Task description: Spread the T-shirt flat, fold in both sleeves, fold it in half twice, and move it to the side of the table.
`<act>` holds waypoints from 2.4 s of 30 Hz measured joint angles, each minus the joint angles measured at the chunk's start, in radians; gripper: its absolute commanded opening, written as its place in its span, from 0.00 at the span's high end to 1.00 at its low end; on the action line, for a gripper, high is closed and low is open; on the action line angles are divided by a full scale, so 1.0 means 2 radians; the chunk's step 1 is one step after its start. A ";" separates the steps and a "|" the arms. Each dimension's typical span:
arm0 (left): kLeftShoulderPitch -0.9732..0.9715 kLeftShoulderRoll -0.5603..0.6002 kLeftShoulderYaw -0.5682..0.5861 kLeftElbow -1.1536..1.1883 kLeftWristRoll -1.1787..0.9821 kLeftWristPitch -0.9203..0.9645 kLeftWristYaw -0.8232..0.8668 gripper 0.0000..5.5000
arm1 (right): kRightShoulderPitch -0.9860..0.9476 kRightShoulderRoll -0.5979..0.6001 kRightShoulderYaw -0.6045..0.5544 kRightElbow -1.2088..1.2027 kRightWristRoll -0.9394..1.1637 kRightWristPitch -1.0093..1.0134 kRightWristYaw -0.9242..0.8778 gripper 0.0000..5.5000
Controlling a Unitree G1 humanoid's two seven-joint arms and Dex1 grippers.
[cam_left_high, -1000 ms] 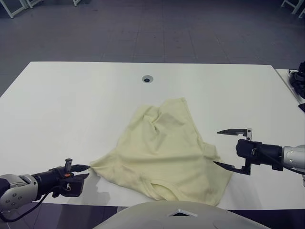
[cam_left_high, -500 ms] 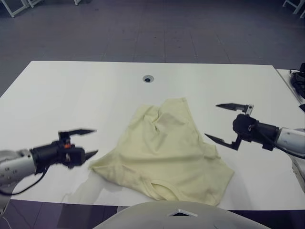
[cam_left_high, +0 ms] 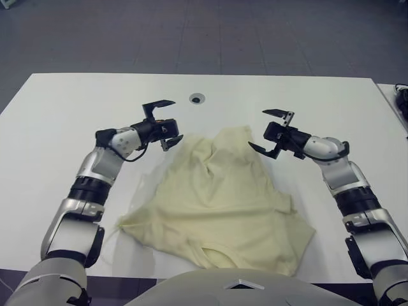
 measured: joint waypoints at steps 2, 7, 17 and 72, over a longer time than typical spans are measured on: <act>-0.021 -0.010 -0.006 0.035 0.001 -0.008 0.013 0.02 | -0.022 0.009 0.008 0.047 -0.018 -0.023 -0.014 0.02; -0.033 -0.021 -0.027 0.090 0.008 -0.023 0.023 0.02 | -0.054 0.024 0.022 0.115 -0.043 -0.055 -0.031 0.02; -0.030 -0.025 -0.062 0.104 0.016 -0.044 0.021 0.02 | -0.090 0.041 0.048 0.171 -0.080 -0.084 -0.044 0.02; 0.133 0.088 -0.044 -0.142 -0.004 -0.025 -0.012 0.02 | 0.110 -0.116 0.010 -0.116 -0.047 -0.004 0.004 0.02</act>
